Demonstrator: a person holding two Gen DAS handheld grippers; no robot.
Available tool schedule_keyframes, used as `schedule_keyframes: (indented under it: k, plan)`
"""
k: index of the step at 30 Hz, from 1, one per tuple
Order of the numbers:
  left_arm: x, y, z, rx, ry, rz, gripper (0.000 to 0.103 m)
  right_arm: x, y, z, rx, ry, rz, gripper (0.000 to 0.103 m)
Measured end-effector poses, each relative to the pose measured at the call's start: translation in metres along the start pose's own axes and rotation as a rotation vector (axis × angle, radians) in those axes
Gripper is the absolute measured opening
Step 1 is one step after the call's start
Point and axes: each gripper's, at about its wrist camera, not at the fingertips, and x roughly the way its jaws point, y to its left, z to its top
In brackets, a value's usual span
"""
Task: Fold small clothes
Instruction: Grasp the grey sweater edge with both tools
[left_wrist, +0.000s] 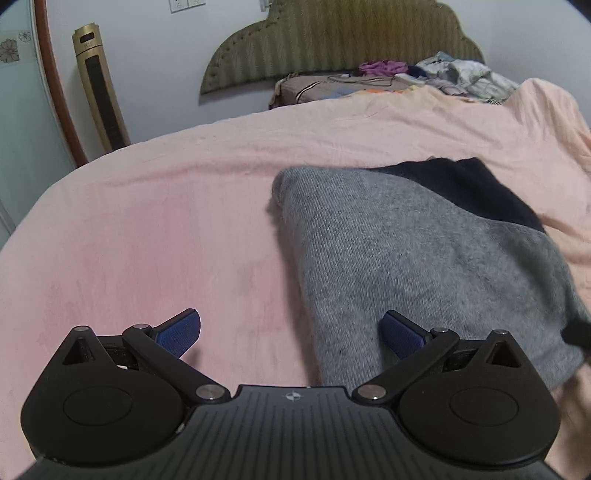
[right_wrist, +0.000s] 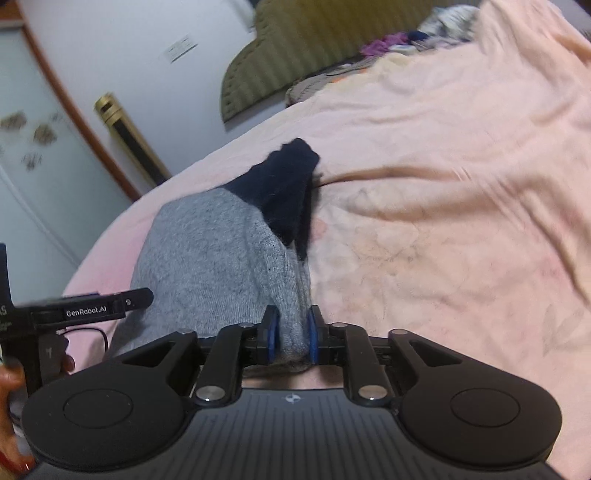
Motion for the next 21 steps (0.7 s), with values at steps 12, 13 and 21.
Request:
schedule_keyframes:
  k: [12, 13, 21]
  plan:
    - [0.014, 0.025, -0.024, -0.183, 0.124, -0.383, 0.094, 0.024, -0.007, 0.005, 0.015, 0.064, 0.131, 0.06]
    - [0.015, 0.025, -0.024, -0.198, 0.124, -0.393, 0.093, 0.027, -0.004, 0.006, 0.015, 0.067, 0.142, 0.06]
    - [0.017, 0.016, -0.025, -0.174, 0.109, -0.436, 0.031, 0.057, -0.006, 0.013, 0.128, 0.109, 0.237, 0.025]
